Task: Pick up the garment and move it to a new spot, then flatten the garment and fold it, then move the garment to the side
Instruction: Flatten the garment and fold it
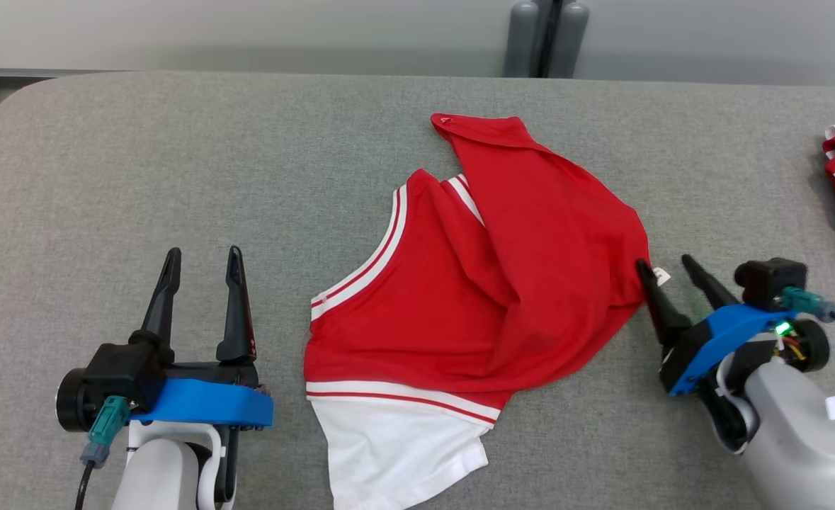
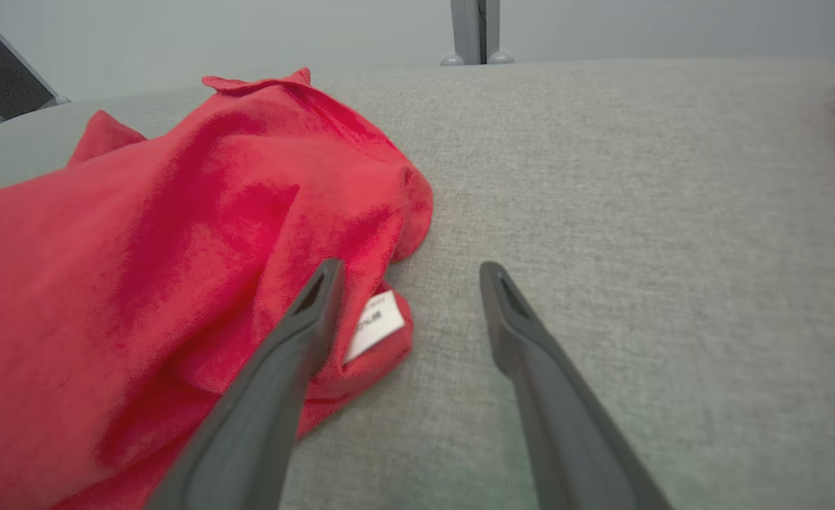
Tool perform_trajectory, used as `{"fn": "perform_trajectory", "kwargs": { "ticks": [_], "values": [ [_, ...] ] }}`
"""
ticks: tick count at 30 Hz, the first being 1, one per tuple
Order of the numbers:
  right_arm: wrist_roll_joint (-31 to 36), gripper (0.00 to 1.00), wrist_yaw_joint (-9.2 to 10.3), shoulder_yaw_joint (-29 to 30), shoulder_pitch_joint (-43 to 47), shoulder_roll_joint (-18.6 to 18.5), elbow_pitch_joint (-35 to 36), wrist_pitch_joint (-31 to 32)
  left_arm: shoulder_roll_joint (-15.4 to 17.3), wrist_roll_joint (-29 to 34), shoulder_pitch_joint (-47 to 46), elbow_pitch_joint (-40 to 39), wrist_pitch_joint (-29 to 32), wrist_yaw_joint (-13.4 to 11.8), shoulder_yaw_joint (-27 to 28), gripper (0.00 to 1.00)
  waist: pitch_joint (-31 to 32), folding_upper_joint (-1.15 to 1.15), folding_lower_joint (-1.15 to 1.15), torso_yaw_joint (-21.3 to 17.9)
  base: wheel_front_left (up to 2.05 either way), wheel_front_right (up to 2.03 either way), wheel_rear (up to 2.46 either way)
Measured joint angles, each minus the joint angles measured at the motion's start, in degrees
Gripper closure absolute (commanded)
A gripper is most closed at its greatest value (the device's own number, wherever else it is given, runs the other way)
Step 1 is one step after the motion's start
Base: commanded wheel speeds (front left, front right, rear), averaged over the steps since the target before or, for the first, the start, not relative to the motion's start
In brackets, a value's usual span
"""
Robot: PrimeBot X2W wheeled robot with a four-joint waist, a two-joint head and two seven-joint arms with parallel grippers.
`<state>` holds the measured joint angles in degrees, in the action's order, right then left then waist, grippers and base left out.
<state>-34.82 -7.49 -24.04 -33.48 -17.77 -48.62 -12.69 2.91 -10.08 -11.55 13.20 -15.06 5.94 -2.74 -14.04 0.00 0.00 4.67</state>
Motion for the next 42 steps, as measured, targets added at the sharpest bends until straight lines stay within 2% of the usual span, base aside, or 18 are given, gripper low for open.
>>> {"fn": "perform_trajectory", "kwargs": {
  "ticks": [7, 8, 9, 10, 11, 15, 19, 29, 36, 37, 38, 42],
  "values": [
    [2.02, 0.0, 0.0, -2.42, 0.38, 2.9, -2.4, 0.52, 0.0, -0.19, -0.01, 0.02, 0.0, -0.01, -0.13, 0.0, -0.09, 0.0, 0.0, 1.21, 0.0, 0.0, 0.0],
    [2.02, 0.06, 0.0, -2.46, 0.4, 3.02, -2.55, 0.43, 0.0, -0.21, -0.01, 0.02, 0.0, -0.01, -0.05, 0.0, -0.08, 0.0, 0.0, 1.3, 0.0, 0.0, 0.0],
    [2.03, 0.66, 0.0, -2.5, 0.48, 3.09, -2.6, 0.21, 0.01, -0.23, -0.01, 0.02, 0.0, -0.01, 0.02, 0.0, -0.07, 0.0, 0.0, 1.32, 0.0, 0.0, 0.0],
    [2.01, 0.95, 0.0, -2.57, 0.65, 3.2, -2.6, 0.14, 0.01, -0.27, -0.01, 0.02, 0.0, -0.01, 0.08, 0.0, -0.06, 0.0, 0.0, 1.31, 0.0, 0.0, 0.0],
    [1.89, 1.0, 0.0, -2.4, 0.87, 3.28, -2.55, -0.08, 0.0, -0.27, -0.01, 0.01, 0.0, -0.02, 0.11, 0.0, -0.03, 0.0, 0.0, 1.26, 0.0, 0.0, 0.0],
    [0.85, 1.0, 0.0, -1.09, 1.56, 3.36, -1.79, -1.14, 0.0, -0.37, 0.14, 0.02, 0.0, -0.09, 0.26, 0.0, 0.26, 0.0, 0.0, 0.57, 0.0, 0.0, 0.0],
    [0.34, 1.0, 0.0, 1.18, 4.07, 2.74, 1.93, -1.88, 0.01, -0.44, 0.75, 0.05, 0.0, -0.15, 0.27, 0.0, 0.93, 0.0, 0.0, -0.34, 0.0, 0.0, 0.0],
    [-2.48, 1.0, 0.0, 11.93, 20.73, 2.14, 17.91, -1.0, 0.0, -0.55, 2.29, -0.09, 0.0, -0.33, 0.44, 0.0, 2.68, 0.0, 0.0, -3.85, 0.0, 0.0, 0.0],
    [-1.66, 1.0, 0.0, 19.56, 33.4, 5.97, 31.58, 5.6, -0.01, -0.69, 2.75, -0.11, 0.0, -0.29, 0.59, 0.0, 3.09, 0.0, 0.0, -5.66, 0.0, 0.0, 0.0],
    [-0.92, 0.65, 0.0, 20.52, 34.75, 6.81, 33.23, 6.67, 0.0, -0.69, 2.75, -0.1, 0.0, -0.27, 0.6, 0.0, 3.11, 0.0, 0.0, -5.81, 0.0, 0.0, 0.0],
    [-0.12, 0.0, 0.0, 21.91, 35.83, 7.65, 34.79, 7.39, 0.0, -0.68, 2.75, -0.08, 0.0, -0.26, 0.65, 0.0, 3.13, 0.0, 0.0, -5.94, 0.0, 0.0, 0.0],
    [4.66, 0.0, 0.01, 27.04, 37.51, 8.86, 39.84, 9.13, -0.01, -0.44, 2.72, 0.1, 0.0, -0.02, 0.75, 0.0, 3.37, 0.0, 0.0, -6.17, 0.0, 0.0, 0.0]
  ]
}}
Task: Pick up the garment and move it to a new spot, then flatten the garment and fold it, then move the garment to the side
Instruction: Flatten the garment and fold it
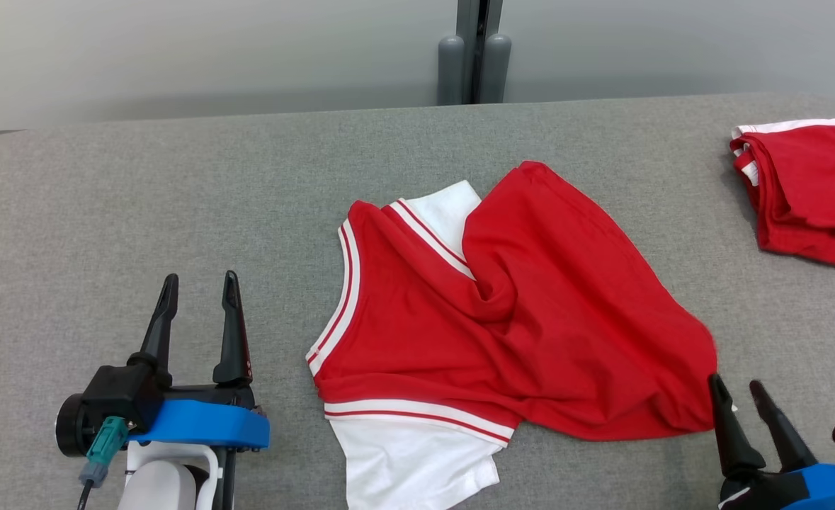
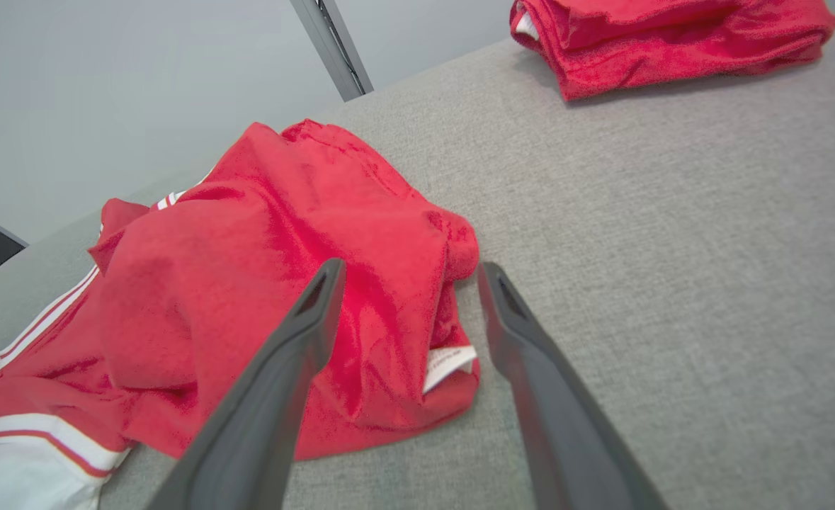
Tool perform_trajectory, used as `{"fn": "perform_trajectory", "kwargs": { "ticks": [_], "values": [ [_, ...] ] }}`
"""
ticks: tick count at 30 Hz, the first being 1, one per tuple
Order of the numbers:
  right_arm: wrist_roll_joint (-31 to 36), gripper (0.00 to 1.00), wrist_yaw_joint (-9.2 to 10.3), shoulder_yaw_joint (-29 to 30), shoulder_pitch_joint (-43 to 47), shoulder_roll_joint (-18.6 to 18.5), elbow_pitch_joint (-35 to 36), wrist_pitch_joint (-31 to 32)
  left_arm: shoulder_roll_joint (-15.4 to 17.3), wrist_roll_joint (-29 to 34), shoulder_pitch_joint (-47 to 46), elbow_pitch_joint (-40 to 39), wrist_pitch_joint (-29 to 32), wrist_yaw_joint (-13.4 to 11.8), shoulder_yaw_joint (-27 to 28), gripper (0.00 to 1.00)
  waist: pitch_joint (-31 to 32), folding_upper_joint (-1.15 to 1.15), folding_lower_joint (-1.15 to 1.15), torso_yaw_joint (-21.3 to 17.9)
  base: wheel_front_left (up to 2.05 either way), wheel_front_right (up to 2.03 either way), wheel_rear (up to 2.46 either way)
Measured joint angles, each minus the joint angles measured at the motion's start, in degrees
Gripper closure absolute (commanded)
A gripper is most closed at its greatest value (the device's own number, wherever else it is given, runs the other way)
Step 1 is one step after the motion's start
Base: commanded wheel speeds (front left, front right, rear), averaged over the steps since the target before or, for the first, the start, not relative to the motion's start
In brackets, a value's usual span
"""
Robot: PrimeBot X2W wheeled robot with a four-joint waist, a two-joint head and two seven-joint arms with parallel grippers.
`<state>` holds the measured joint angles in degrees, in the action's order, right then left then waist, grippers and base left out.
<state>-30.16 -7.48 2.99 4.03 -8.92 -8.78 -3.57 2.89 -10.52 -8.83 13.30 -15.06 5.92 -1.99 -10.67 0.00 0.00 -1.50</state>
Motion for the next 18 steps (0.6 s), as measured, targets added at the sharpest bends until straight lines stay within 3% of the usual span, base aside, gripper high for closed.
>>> {"fn": "perform_trajectory", "kwargs": {
  "ticks": [8, 18],
  "values": [
    [8.39, 0.0, -0.01, 4.54, -0.34, 2.05, 8.29, -2.47, 0.02, 0.78, 0.44, 0.07, 0.0, 0.3, 0.79, 0.0, 1.41, 0.0, 0.0, 0.47, 0.0, 0.0, 0.0],
    [17.23, 0.0, -0.01, 1.34, -6.45, 3.07, 9.12, -9.46, 0.0, 1.6, 1.04, -0.27, 0.0, 0.54, 1.68, 0.0, 1.55, 0.0, 0.0, 0.93, 0.0, 0.0, 0.0]
  ]
}}
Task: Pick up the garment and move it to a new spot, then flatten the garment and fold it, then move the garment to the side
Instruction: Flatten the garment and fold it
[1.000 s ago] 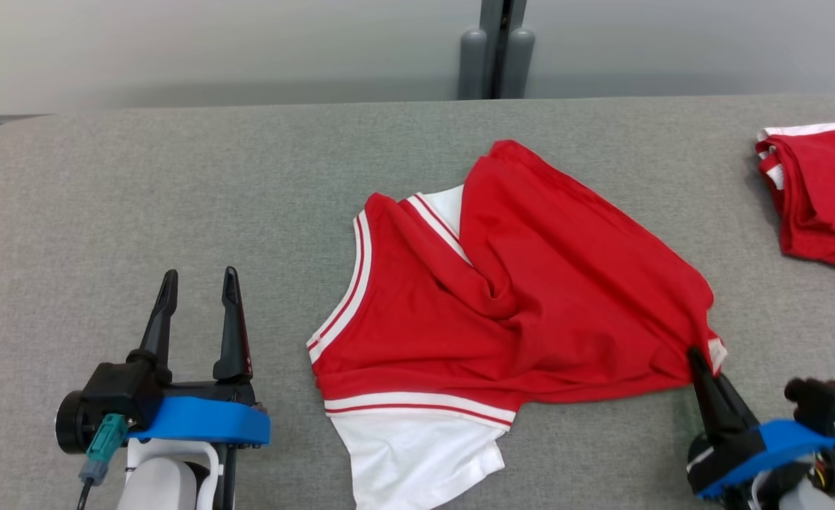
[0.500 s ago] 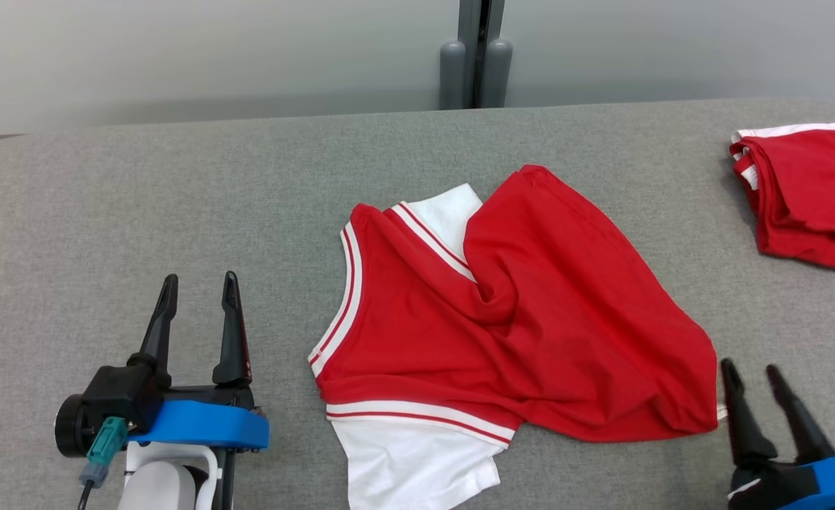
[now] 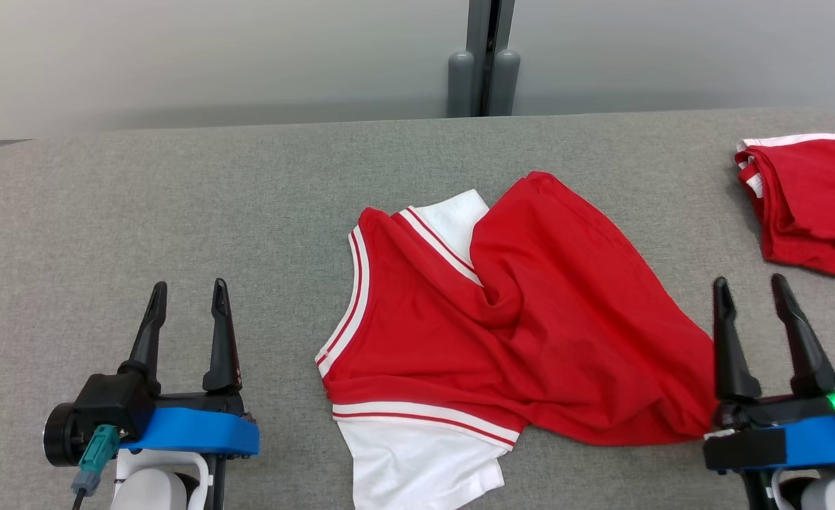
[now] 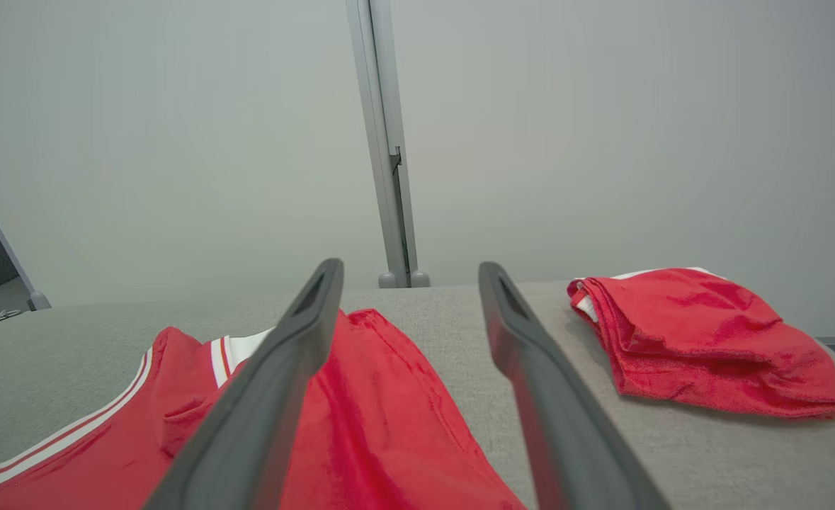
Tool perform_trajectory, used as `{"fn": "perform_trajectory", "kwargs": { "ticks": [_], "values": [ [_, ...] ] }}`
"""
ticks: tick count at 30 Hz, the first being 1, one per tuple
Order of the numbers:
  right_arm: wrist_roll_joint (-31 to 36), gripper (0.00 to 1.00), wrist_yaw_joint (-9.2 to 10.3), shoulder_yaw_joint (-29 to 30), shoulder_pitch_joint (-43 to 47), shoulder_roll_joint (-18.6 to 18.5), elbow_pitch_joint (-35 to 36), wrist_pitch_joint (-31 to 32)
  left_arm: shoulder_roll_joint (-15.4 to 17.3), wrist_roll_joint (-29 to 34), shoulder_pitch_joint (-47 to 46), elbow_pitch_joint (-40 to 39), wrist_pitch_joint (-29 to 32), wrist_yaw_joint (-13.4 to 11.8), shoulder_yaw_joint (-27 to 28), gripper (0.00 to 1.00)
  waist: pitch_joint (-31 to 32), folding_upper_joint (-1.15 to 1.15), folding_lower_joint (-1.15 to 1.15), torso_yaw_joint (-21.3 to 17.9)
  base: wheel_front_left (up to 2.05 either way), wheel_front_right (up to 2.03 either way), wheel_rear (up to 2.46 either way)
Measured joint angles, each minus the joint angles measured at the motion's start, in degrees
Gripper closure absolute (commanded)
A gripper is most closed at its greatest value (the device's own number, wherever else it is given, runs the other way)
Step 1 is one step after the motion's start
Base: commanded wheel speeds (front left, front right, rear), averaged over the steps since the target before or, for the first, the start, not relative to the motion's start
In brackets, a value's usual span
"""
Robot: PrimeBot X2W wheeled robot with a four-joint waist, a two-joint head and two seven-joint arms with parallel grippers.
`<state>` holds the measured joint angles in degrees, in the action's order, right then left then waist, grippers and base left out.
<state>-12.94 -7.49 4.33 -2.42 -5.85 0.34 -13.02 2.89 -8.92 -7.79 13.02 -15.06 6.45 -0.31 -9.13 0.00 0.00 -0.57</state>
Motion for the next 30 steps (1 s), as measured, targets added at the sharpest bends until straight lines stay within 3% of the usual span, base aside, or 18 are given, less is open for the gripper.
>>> {"fn": "perform_trajectory", "kwargs": {
  "ticks": [8, 15, 23, 30],
  "values": [
    [1.74, 0.0, 0.0, -1.26, -3.37, 1.58, -5.02, -1.52, 0.03, 1.21, -0.18, -0.37, 0.0, 0.09, -0.37, 0.0, -0.34, 0.0, 0.0, 0.37, 0.0, 0.0, 0.0],
    [2.41, 0.0, 0.0, -1.13, -4.6, 1.71, -6.98, -1.79, 0.3, 3.53, -2.89, 2.44, 0.0, 0.64, -6.24, 0.0, -1.22, 0.0, 0.0, 0.12, 0.0, 0.0, 0.0],
    [2.41, 0.0, 0.0, -1.56, -5.54, 1.71, -8.67, -1.93, 2.92, 3.14, -7.08, 16.37, 0.38, 0.98, -16.29, 0.0, -2.72, 0.0, 0.0, -1.18, 0.0, 0.0, 0.0],
    [2.41, 0.0, 0.0, -1.26, -5.64, 1.67, -9.35, -1.93, 5.03, 0.3, -9.19, 25.09, 0.35, 0.99, -20.29, 0.0, -3.57, 0.0, 0.0, -2.22, 0.0, 0.0, 0.0]
  ]
}}
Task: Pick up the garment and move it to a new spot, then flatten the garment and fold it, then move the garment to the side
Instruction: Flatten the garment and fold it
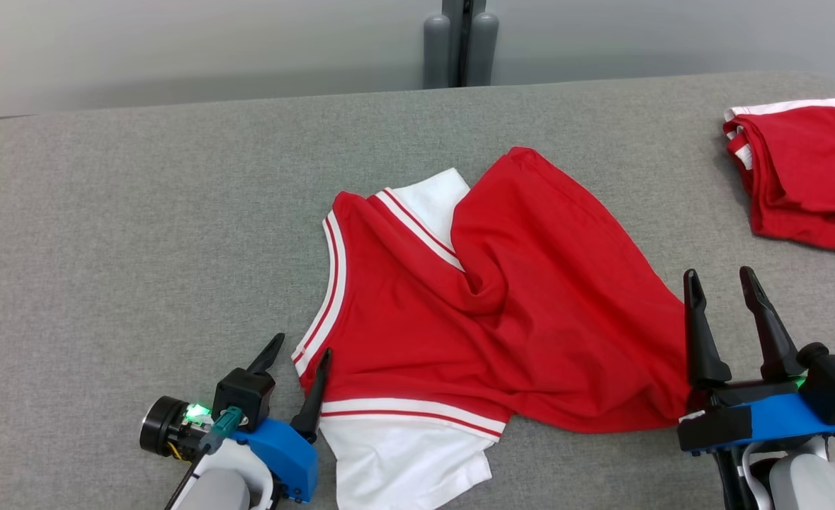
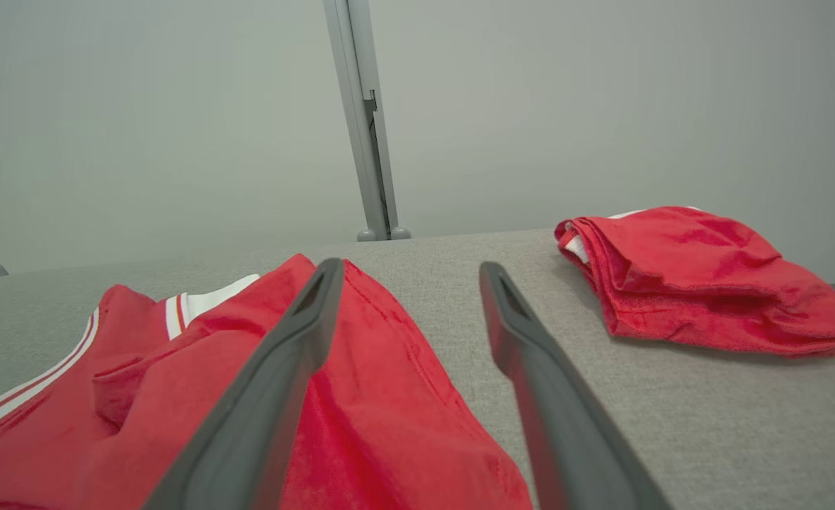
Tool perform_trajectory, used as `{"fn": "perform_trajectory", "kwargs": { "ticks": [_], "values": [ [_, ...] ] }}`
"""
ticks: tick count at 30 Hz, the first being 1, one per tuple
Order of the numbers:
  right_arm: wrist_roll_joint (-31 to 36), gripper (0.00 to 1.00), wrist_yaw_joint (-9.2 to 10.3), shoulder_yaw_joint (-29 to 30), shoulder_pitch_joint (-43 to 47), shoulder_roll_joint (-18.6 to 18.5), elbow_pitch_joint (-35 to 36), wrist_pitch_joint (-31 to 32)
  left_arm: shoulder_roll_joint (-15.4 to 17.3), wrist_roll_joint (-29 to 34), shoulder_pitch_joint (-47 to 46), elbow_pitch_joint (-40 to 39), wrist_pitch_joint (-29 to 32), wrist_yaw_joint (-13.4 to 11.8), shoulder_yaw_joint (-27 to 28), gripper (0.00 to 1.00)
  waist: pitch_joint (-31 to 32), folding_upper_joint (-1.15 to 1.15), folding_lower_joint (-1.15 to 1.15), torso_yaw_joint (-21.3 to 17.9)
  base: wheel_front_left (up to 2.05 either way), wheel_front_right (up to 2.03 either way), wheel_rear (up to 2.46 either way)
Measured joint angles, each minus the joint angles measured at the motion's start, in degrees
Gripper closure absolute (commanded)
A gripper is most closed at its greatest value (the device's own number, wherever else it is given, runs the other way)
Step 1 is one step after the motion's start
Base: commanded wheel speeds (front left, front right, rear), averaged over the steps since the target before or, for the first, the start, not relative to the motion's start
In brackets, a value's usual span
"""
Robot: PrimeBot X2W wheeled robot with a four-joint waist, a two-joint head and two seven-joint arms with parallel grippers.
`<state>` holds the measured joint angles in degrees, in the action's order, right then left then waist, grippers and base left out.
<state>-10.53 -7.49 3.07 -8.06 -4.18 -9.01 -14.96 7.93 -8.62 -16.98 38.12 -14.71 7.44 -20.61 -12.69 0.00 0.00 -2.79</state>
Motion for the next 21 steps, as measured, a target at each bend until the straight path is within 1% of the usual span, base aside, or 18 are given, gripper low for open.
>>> {"fn": "perform_trajectory", "kwargs": {
  "ticks": [4, 5, 6, 9, 13, 17, 21],
  "values": [
    [0.0, 0.0, 0.0, 0.03, -0.21, 0.03, -0.16, -0.01, 0.31, -1.77, -1.66, 4.04, 0.49, 0.0, -2.4, 0.0, -0.18, 0.0, 0.0, -0.42, 0.0, 0.0, 0.0],
    [0.0, 0.0, 0.0, 0.09, -0.25, 0.02, -0.16, 0.0, 0.27, -2.43, -2.18, 4.72, 0.53, 0.0, -3.05, 0.53, -0.19, 0.0, 0.0, -0.49, 0.0, 0.0, 0.0],
    [0.0, 0.0, 0.0, 0.15, -0.26, 0.02, -0.16, -0.01, 0.35, -3.09, -2.79, 5.47, 0.83, 0.0, -3.94, 1.0, -0.21, 0.0, 0.0, -0.58, 0.0, 0.0, 0.0],
    [0.0, 0.0, 0.0, 0.46, -0.27, -0.1, -0.18, -0.01, 0.38, -4.75, -4.28, 6.93, 0.66, 0.1, -4.69, 1.0, -0.13, 0.0, 0.0, -0.63, 0.0, 0.0, 0.0],
    [0.1, 0.0, 0.0, 1.59, -0.25, -0.71, -0.49, -0.01, 1.23, -6.59, -5.91, 7.77, 0.13, 0.07, -3.04, 1.0, 0.18, 0.0, 0.0, -0.19, 0.0, 0.0, 0.0],
    [0.62, 0.0, 0.0, 3.96, -0.12, -1.36, -1.44, -0.02, 2.64, -7.86, -7.04, 7.26, -0.21, -1.21, 0.0, 1.0, 0.67, 0.0, 0.0, 0.28, 0.0, 0.0, 0.0],
    [0.94, 0.0, 0.0, 6.59, 0.21, -2.04, -3.0, -0.02, 4.52, -8.64, -6.71, 4.39, -0.29, -2.79, 3.86, 1.0, 1.17, 0.0, 0.0, 0.51, 0.0, 0.0, 0.0]
  ]
}}
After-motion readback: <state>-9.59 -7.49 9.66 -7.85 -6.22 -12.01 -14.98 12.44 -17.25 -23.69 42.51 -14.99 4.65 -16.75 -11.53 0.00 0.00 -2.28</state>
